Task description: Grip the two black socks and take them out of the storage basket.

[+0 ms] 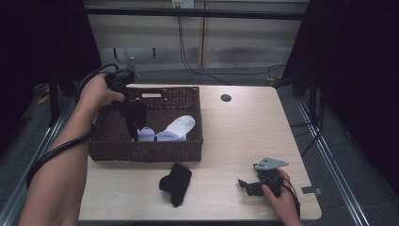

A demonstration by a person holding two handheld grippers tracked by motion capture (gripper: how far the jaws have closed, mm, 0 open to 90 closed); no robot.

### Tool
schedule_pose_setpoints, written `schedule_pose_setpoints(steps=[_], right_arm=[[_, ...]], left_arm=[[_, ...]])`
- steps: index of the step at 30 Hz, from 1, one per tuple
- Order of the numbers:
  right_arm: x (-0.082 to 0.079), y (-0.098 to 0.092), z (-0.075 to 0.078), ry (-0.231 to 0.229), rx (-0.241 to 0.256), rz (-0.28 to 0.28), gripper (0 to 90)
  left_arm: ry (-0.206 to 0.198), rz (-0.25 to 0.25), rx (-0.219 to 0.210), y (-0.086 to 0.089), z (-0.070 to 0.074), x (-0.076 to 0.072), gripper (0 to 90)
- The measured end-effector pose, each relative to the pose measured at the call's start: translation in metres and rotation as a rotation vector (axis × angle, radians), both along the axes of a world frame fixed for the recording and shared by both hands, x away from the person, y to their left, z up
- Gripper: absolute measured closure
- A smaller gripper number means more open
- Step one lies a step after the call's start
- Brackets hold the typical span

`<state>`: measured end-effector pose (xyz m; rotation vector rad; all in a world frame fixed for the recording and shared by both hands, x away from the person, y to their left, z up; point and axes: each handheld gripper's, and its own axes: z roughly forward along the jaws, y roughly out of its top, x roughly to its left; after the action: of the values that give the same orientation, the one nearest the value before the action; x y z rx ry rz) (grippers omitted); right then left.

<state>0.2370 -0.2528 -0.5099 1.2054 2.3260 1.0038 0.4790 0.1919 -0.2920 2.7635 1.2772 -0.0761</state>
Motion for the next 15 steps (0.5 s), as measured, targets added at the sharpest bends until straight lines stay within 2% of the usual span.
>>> schedule_pose_setpoints(steps=[6, 8, 15], right_arm=[[0.000, 0.000, 0.000, 0.003, 0.000, -0.002, 11.6], [0.000, 0.000, 0.000, 0.003, 0.000, -0.002, 11.6], [0.000, 0.000, 0.000, 0.003, 0.000, -0.002, 11.6]], left_arm=[[0.002, -0.019, 0.002, -0.006, 0.020, -0.003, 90.0], [0.003, -0.021, -0.013, -0.007, 0.027, -0.006, 90.0], [-0.007, -0.043, -0.022, -0.008, 0.054, -0.014, 90.0]])
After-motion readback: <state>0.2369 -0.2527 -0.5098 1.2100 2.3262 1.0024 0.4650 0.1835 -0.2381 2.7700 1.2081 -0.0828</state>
